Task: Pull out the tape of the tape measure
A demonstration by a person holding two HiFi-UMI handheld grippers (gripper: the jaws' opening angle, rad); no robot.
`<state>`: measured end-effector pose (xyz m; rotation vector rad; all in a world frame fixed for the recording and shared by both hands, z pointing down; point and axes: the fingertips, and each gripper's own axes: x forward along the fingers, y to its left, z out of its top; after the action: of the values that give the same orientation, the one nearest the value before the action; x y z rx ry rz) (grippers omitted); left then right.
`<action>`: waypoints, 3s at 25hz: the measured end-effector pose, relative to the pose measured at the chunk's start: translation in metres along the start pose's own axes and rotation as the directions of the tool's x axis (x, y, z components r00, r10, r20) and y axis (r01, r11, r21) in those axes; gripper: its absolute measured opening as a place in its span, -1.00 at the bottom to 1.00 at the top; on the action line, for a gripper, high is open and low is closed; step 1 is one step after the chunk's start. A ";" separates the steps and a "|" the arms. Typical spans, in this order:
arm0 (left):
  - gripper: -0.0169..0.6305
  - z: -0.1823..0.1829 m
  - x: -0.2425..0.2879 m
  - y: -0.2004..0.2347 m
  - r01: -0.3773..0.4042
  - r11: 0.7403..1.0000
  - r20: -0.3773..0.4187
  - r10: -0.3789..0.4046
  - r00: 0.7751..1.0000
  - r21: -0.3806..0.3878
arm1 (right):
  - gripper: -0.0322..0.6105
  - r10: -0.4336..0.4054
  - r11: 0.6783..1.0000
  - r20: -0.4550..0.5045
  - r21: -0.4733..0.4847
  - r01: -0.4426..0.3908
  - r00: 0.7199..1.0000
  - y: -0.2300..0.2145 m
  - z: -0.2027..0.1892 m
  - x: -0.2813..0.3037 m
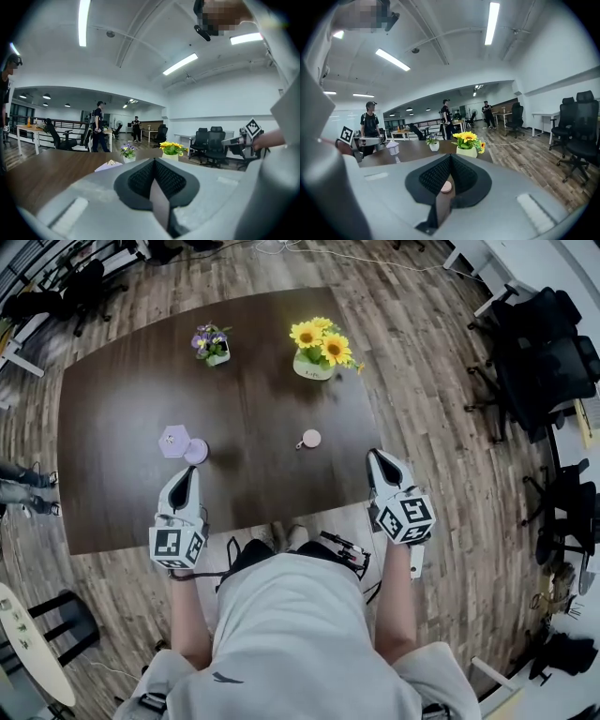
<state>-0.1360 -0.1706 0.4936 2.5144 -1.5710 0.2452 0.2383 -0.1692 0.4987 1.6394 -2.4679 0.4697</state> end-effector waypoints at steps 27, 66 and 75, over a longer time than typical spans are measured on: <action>-0.93 -0.017 -0.012 0.015 -0.031 0.999 -0.056 0.029 0.998 -0.034 | -0.06 0.227 0.881 -0.602 -0.208 -0.424 0.766 0.025 -0.183 0.164; -0.58 0.013 0.050 -0.167 0.388 0.861 0.024 -0.419 0.908 0.328 | -0.23 0.424 0.905 -0.222 0.145 -0.400 0.878 0.166 0.004 0.065; -0.55 0.022 0.042 -0.160 0.355 0.878 0.065 -0.395 0.917 0.323 | -0.23 0.431 0.902 -0.267 0.091 -0.422 0.862 0.173 0.003 0.060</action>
<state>0.0274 -0.1429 0.4735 3.0680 -1.1108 0.2949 0.0562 -0.1603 0.4823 0.9335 -2.5969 0.7384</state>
